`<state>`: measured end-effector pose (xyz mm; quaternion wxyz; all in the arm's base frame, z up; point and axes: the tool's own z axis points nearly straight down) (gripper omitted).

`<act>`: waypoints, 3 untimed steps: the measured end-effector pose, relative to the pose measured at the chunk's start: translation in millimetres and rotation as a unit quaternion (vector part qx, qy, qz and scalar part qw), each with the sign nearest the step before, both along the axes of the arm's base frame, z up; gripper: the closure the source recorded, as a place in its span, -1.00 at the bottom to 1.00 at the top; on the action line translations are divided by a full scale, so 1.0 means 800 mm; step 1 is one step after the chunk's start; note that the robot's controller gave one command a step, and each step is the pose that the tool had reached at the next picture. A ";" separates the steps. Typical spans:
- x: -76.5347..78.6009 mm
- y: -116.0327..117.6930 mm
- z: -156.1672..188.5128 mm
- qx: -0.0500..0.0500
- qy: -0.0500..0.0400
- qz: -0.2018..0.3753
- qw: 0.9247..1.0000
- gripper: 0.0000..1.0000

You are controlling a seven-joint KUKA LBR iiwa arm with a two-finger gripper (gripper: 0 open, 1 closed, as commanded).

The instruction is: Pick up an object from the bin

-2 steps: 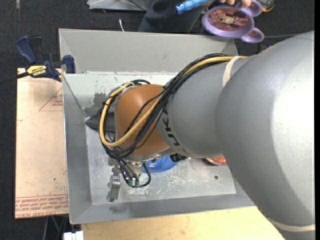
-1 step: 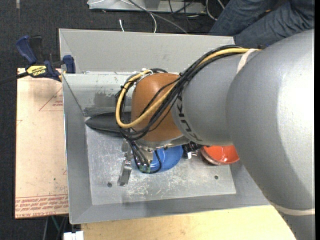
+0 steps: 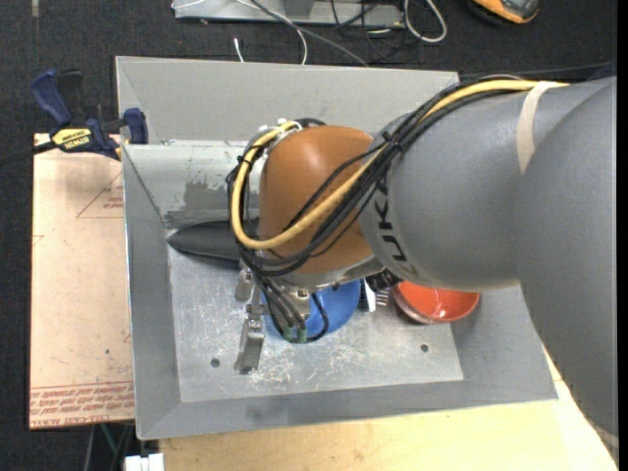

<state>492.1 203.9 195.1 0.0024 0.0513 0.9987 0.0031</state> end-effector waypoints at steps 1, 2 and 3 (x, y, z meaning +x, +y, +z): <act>0.016 -0.028 -0.026 -0.002 -0.005 -0.034 0.999 1.00; 0.016 -0.027 -0.026 -0.002 -0.005 -0.034 0.999 1.00; 0.005 -0.016 0.055 -0.002 -0.006 -0.037 0.999 1.00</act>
Offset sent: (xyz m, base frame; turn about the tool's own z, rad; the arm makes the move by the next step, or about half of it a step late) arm 0.0000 0.0000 0.0000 0.0000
